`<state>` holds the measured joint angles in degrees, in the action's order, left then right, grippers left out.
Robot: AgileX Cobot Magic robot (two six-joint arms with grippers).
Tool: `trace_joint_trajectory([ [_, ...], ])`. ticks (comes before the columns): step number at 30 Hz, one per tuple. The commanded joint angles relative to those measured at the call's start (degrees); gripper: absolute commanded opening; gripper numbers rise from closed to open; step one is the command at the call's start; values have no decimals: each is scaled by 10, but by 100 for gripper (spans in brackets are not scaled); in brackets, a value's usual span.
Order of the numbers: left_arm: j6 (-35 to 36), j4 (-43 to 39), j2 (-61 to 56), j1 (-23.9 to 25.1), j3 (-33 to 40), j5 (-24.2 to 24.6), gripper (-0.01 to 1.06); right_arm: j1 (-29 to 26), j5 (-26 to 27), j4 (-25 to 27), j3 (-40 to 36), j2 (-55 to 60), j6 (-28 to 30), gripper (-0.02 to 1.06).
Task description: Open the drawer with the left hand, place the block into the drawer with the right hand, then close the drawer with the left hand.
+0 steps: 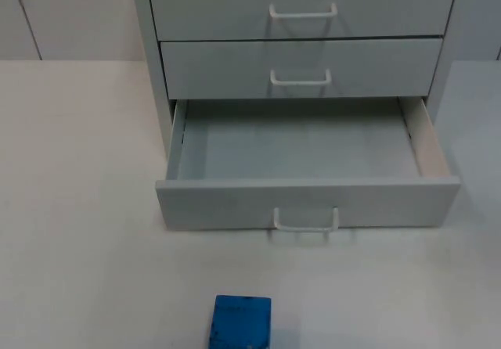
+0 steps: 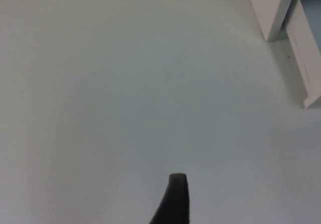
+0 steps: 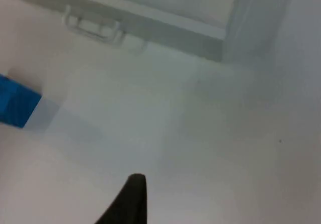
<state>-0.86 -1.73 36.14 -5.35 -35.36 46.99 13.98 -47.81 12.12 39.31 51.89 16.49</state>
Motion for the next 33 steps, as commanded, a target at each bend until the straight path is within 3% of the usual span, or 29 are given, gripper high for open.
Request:
trace_joint_trajectory([
  [1, 9, -5, -9, 1, 17, -8, 76, 46, 8, -29, -2, -1, 9, 103],
  [5, -20, 5, -10, 1, 27, 0, 76, 139, 15, -46, -2, -1, 9, 103],
  [11, -91, 76, -10, 1, 28, 7, 82, 216, 31, -66, -2, 13, 9, 103],
  [14, -96, 95, -10, 1, 28, 16, 105, 276, 40, -79, 2, 73, 9, 103],
  [18, -96, 96, -10, 1, 28, 24, 105, 327, 48, -83, 30, 154, 9, 103],
  [25, -110, 103, -10, 1, 28, 32, 105, 414, 87, -139, 141, 348, 9, 103],
  [33, -110, 107, -10, 1, 28, 34, 105, 434, 87, -146, 240, 513, 9, 103],
])
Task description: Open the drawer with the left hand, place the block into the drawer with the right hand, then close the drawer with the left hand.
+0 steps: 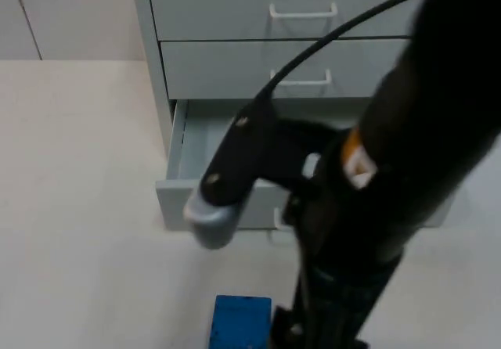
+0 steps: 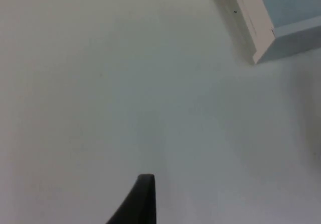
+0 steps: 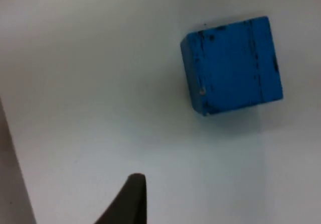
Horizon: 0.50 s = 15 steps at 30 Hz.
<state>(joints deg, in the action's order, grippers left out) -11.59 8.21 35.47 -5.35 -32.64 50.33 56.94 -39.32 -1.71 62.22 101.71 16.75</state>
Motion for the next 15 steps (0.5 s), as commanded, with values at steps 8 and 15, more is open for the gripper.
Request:
trace_joint_trajectory([
  [8, -2, 10, -3, 1, 1, 1, 105, 4, 55, -15, 34, 85, 6, 103],
  [15, -2, 12, -3, 1, 1, 1, 105, 4, 127, -21, 34, 113, 6, 103],
])
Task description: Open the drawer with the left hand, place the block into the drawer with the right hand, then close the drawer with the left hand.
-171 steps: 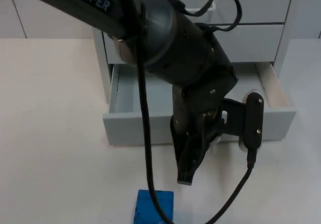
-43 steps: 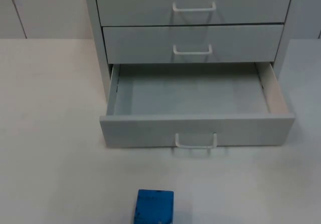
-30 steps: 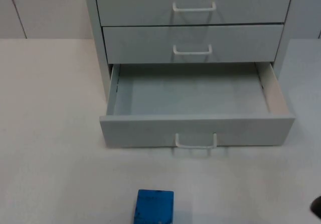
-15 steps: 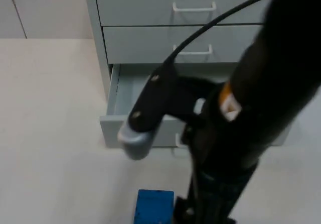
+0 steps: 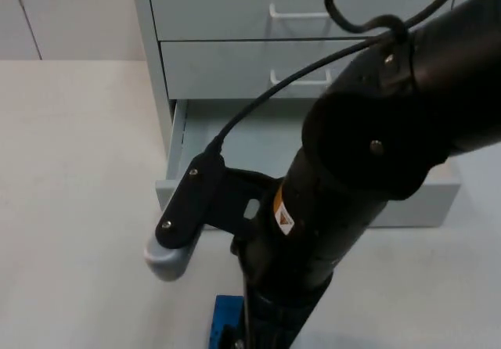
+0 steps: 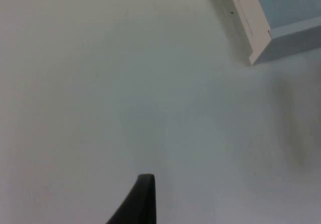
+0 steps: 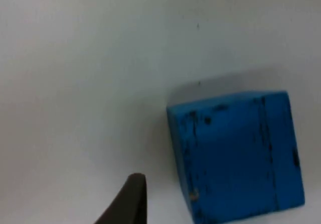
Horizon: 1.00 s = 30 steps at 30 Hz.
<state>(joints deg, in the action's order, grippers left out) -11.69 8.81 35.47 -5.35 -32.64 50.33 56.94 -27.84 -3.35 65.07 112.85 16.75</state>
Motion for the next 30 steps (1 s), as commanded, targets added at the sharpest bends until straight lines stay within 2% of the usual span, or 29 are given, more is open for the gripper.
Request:
trace_joint_trajectory([
  [1, -1, 6, -3, 1, 1, 1, 105, 4, 17, -4, 5, 3, 6, 103],
  [7, -1, 6, -3, 1, 1, 0, 105, 4, 27, -4, 5, 30, 6, 97],
  [11, -1, 6, -3, 1, 1, 0, 105, 4, 39, -4, 5, 42, 6, 83],
  [12, -1, 6, -3, 1, 1, 0, 105, 4, 39, -4, 5, 42, 6, 83],
  [14, -1, 6, -3, 1, 1, 0, 105, 4, 36, -4, 5, 42, 6, 58],
  [15, -1, 6, -3, 1, 1, 0, 105, 4, 36, -4, 5, 42, 6, 58],
  [16, -1, 6, -3, 1, 1, 0, 105, 4, 33, -4, 5, 42, 6, 46],
  [19, -1, 6, -3, 1, 1, 0, 105, 4, 12, -4, 5, 28, 4, 0],
  [20, -1, 6, -3, 1, 1, 0, 105, 4, 12, -4, 5, 28, 4, 0],
  [24, -1, 6, -3, 1, 1, 0, 105, 4, -54, -2, 5, -40, -18, 0],
  [25, -1, 6, -3, 1, 1, 0, 105, 4, -54, -2, 5, -40, -18, 0],
  [30, -1, 6, -3, 1, 1, 0, 105, 4, -121, -17, 4, -152, -77, 0],
])
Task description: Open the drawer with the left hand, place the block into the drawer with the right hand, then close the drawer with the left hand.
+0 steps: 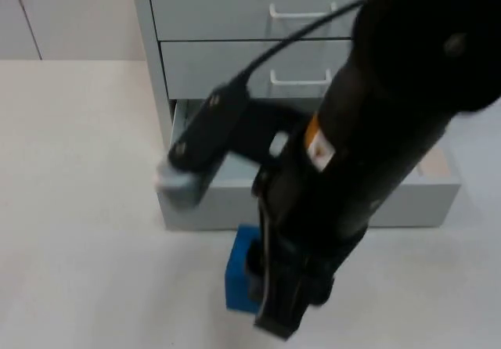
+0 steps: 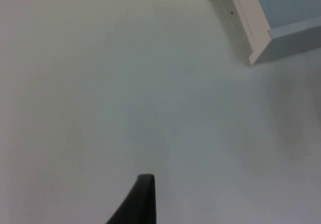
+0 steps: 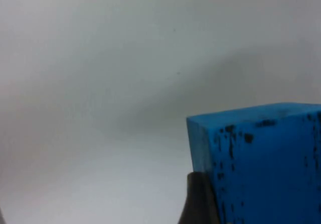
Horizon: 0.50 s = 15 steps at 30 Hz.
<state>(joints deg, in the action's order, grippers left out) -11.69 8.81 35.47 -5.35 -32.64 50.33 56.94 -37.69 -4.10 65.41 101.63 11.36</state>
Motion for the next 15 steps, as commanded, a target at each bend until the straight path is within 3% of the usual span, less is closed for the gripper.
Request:
trace_joint_trajectory([
  [1, -1, 6, -3, 1, 1, 0, 105, 4, -22, -9, 1, -39, -24, 0],
  [4, -1, 6, -3, 1, 1, 0, 105, 1, -43, -59, 0, -108, -114, 0],
  [5, -1, 6, -3, 1, 1, 0, 105, 1, -43, -59, 0, -108, -114, 0],
  [9, -1, 6, -3, 1, 1, 0, 105, 1, -53, -177, -7, -159, -252, 0],
  [10, -1, 6, -3, 1, 1, 0, 105, 1, -53, -177, -7, -159, -252, 0],
  [13, -1, 6, -3, 1, 1, 0, 105, -13, -48, -272, -32, -173, -385, 0],
  [15, -1, 6, -3, 1, 1, 0, 105, -26, -45, -277, -40, -173, -413, 0],
])
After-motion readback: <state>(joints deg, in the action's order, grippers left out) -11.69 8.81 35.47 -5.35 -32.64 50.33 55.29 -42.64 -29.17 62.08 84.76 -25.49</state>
